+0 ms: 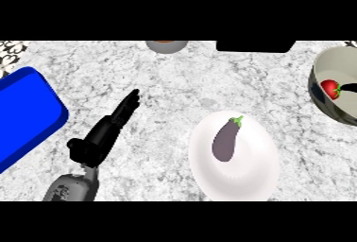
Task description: Pick the tomato from the plate and place it in the bowl
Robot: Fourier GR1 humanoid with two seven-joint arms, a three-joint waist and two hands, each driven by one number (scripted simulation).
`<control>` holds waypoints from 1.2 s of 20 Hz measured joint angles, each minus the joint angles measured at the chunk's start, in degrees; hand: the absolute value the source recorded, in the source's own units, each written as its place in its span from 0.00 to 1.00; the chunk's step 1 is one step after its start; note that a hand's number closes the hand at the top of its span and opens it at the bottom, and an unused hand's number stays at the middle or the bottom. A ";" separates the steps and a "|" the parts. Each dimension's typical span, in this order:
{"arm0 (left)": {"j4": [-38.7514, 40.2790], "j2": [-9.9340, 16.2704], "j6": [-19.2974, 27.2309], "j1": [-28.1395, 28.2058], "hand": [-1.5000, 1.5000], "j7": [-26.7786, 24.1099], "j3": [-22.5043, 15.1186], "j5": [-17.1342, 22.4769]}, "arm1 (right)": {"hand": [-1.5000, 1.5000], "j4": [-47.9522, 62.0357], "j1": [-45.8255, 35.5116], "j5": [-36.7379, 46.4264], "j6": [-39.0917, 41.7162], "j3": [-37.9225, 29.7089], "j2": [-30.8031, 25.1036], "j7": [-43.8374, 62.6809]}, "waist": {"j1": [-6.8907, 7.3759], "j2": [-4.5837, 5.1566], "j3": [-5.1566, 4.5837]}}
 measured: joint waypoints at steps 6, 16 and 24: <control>-1.08 -0.23 -0.18 -0.87 0.50 1.98 0.05 0.26 | 0.00 5.99 -3.17 -6.16 -1.93 -8.12 -2.59 -0.18 | -0.14 -0.03 0.03; -1.73 -0.66 0.03 0.34 0.50 1.00 -0.41 -0.56 | 0.00 15.93 -0.74 -14.43 2.89 -18.90 -14.13 -2.14 | 0.06 0.40 0.19; -1.45 -0.72 -0.18 0.37 0.50 0.70 -0.02 -0.34 | 0.00 19.85 6.64 -18.36 9.52 -23.78 -21.43 -8.11 | -0.15 0.71 0.46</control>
